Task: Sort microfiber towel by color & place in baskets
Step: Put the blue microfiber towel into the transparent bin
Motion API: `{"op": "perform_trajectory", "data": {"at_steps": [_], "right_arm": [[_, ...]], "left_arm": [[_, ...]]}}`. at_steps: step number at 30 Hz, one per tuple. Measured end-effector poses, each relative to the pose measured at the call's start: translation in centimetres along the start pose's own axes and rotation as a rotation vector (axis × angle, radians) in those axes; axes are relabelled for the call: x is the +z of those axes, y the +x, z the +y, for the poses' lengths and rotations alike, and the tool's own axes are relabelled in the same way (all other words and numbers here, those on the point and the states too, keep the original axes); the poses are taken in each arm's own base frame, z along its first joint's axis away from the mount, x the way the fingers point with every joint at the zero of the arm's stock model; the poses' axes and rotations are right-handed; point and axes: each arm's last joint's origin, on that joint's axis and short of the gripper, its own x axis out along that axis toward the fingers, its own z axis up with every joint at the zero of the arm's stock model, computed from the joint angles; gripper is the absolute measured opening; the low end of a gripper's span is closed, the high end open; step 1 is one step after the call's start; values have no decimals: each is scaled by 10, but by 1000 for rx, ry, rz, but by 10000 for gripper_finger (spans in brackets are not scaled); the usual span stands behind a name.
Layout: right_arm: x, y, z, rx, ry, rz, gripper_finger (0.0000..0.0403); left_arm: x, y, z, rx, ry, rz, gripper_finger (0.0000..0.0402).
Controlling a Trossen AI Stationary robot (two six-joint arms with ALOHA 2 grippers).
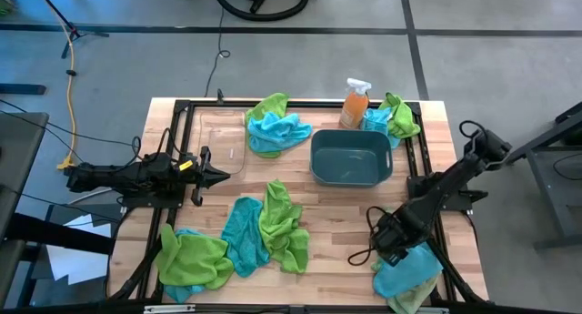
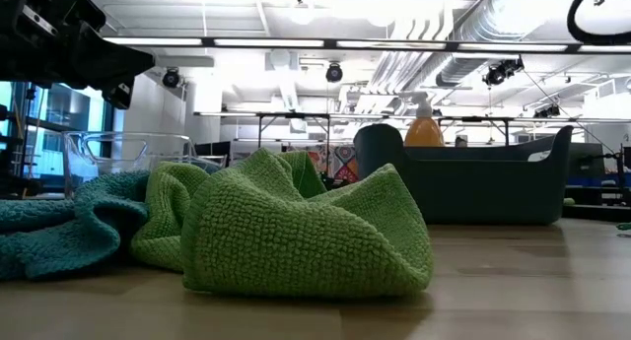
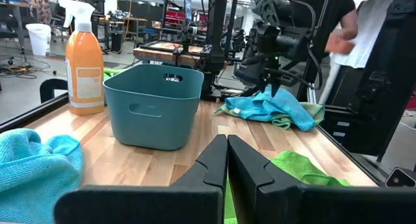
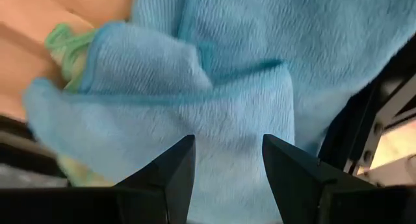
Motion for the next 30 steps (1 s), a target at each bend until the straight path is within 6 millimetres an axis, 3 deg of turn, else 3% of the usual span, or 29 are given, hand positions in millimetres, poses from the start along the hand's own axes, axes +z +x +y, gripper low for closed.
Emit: {"op": "perform_trajectory", "data": {"at_steps": [18,21,25,30], "right_arm": [[17,32,17,-100,-239,-13,165],[17,32,17,-98,-266,-12,125],[14,26,15,-77,-307,-15,23],[5,7,14,-10,-337,-28,7]], "left_arm": [[0,0,0,0,0,0,0],[0,0,0,0,0,0,0],[0,0,0,0,0,0,0],[0,0,0,1,0,0,0]]}}
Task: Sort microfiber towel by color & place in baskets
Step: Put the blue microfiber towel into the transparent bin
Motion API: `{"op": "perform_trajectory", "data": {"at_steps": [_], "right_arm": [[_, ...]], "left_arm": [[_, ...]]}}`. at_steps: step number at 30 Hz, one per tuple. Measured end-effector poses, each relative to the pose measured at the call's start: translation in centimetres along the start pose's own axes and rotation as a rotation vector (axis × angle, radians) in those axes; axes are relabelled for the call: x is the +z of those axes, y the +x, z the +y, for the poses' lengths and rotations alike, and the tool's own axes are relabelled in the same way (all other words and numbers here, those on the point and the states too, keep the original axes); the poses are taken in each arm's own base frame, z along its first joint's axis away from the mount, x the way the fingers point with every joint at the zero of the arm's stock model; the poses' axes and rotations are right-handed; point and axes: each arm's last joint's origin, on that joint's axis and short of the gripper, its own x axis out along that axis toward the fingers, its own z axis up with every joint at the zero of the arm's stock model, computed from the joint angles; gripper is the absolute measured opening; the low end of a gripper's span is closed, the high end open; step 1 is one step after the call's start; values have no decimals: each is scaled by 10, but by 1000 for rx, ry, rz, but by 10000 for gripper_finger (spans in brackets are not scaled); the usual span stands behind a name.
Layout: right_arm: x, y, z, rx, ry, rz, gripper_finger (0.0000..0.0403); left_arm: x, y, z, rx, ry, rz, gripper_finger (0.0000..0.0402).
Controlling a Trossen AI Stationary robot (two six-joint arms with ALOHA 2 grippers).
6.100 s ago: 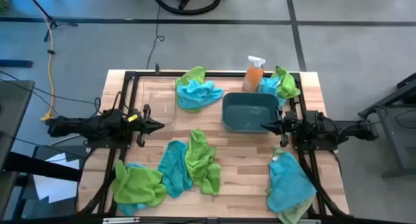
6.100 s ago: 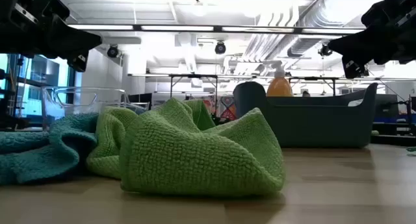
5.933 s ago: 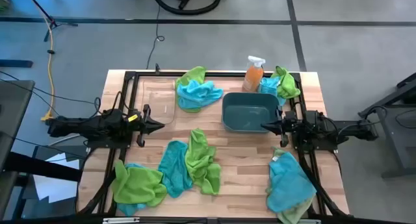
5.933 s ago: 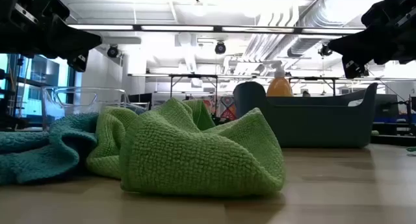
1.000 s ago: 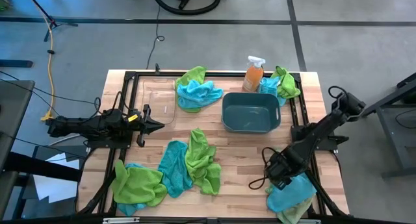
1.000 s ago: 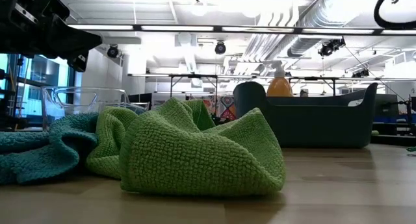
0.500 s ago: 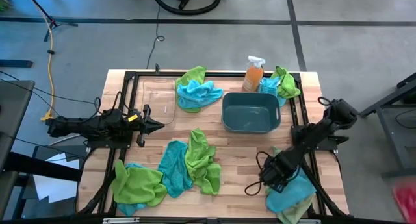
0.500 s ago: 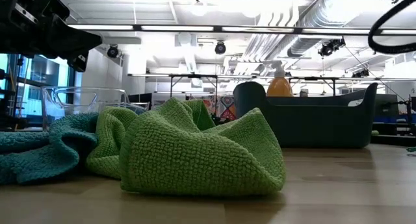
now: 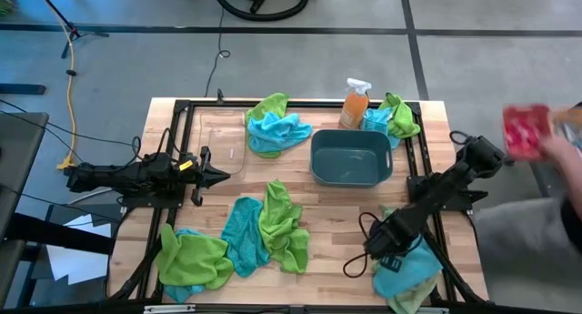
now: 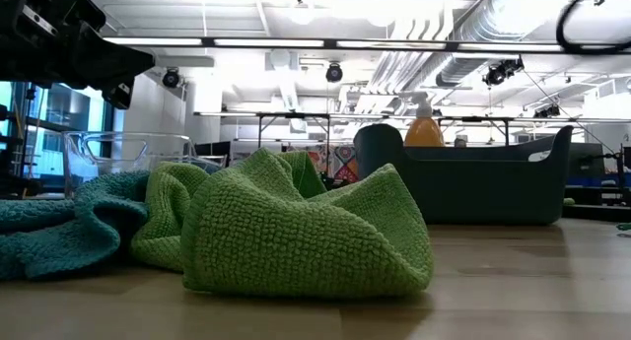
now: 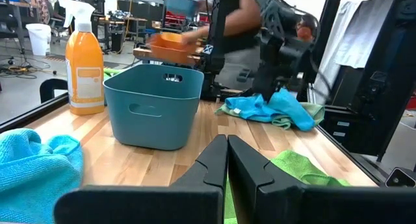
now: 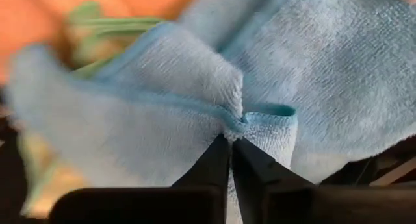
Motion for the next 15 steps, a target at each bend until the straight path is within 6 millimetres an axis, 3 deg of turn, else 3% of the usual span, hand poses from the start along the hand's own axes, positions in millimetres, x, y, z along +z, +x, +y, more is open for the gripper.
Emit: {"op": "perform_trajectory", "data": {"at_steps": [6,15], "right_arm": [[-21,-49,0,115,-69,-116,2],[-54,-130,-3,335,-360,-425,1]], "left_arm": [[0,0,0,0,0,0,0],[2,0,0,-3,-1,-20,0]]}}
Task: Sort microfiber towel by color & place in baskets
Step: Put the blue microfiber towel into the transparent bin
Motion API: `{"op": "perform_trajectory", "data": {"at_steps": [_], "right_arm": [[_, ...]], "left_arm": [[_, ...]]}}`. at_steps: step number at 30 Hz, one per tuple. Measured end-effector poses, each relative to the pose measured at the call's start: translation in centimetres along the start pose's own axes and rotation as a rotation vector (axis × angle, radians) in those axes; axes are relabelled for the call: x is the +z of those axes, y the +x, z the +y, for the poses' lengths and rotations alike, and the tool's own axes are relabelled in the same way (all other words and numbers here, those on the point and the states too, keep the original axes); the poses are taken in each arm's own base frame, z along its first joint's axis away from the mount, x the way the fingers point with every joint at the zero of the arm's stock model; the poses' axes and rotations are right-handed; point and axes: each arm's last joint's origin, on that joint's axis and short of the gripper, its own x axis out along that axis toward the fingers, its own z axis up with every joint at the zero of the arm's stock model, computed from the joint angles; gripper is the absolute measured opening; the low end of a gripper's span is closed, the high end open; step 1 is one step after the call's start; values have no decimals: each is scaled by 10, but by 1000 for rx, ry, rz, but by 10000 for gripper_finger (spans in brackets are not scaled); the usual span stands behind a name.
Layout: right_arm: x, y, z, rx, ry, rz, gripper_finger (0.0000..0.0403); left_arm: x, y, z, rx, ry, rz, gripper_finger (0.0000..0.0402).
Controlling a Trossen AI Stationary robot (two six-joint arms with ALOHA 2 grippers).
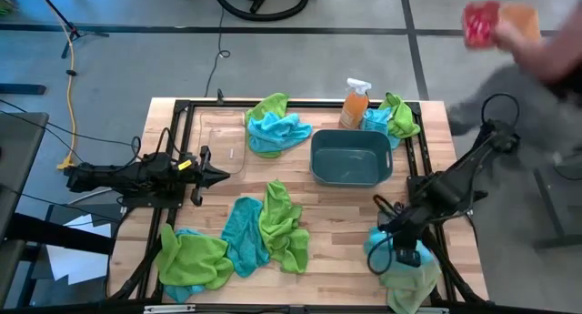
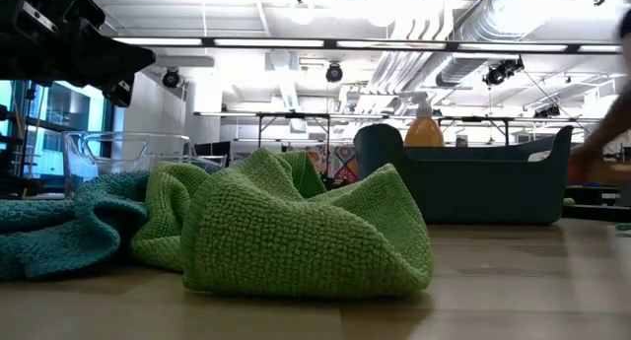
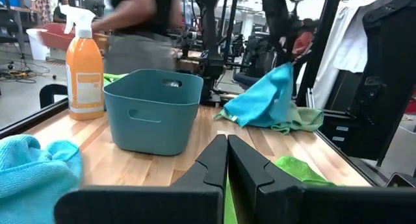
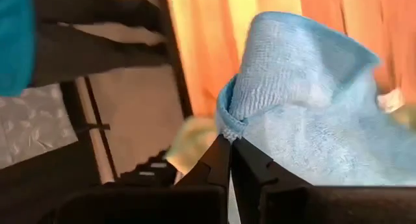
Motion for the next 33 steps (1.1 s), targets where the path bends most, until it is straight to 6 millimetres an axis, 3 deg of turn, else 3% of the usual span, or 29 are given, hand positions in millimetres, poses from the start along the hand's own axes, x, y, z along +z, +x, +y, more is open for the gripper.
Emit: {"op": "perform_trajectory", "data": {"at_steps": [4,8,16,24,33], "right_arm": [[13,-14,5,18,-127,-118,1],[37,-13,2,4,-204,-247,0],[102,-13,-15,-96,-349,-573,0],[155,-42,-41,-129,-407,-929,0],[173,-67,-58,-104,-427,-1104,0]], "left_arm": [[9,0,-1,-26,-156,-90,0],[26,-4,-2,-36,-271,-273,0],[47,-13,-5,-88,-258,-510,0],[55,-15,-5,-107,-326,-539,0],[110,3,-14,-55,-165,-335,0]]}}
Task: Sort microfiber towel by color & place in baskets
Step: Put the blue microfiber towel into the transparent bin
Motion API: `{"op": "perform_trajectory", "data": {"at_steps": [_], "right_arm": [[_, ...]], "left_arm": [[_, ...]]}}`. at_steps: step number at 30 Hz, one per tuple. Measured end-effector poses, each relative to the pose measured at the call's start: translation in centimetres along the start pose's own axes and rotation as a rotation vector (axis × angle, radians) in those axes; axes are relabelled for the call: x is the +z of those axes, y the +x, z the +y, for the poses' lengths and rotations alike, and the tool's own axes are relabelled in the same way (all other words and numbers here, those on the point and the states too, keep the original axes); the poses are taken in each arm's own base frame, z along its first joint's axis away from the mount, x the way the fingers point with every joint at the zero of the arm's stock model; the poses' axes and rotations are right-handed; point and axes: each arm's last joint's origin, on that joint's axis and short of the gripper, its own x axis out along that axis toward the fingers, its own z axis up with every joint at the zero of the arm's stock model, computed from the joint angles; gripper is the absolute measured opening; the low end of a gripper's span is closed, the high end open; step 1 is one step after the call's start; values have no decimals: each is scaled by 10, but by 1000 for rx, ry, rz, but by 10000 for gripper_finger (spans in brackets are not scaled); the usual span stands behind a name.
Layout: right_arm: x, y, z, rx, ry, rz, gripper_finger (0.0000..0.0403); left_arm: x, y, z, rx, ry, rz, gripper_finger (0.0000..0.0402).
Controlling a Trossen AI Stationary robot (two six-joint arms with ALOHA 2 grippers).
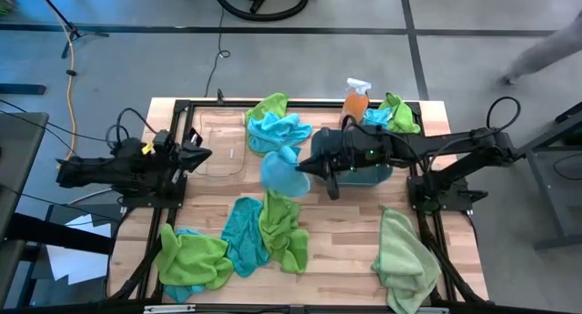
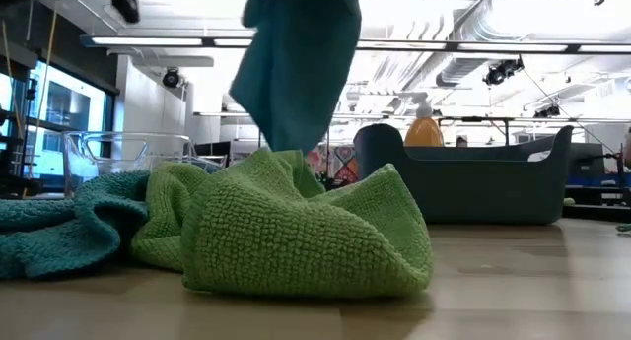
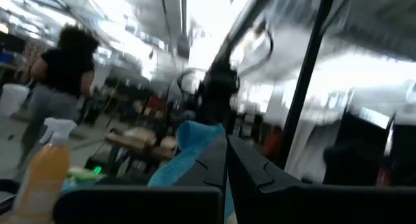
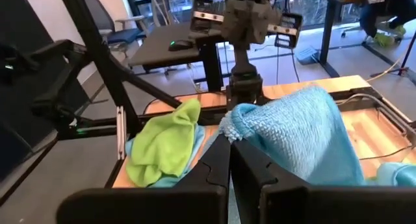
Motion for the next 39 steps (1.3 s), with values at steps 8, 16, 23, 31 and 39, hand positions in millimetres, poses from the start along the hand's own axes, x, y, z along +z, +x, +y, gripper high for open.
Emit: {"op": "perform_trajectory", "data": {"at_steps": [8,16,23,31,39], "right_arm": [[12,-19,1,2,-25,-57,0],[8,-63,-5,-43,-18,64,0],[-11,-82,-7,-5,-54,-58,0],[-11,-72,-10,39,-58,-231,0],[8,-44,-10,37,-169,-254,0]], "left_arm": [[37,76,-14,33,182,269,11],[56,145,-22,56,230,428,120],[39,177,-18,97,61,440,230],[14,202,-16,82,34,420,268],[-2,213,-11,82,38,434,269]]}}
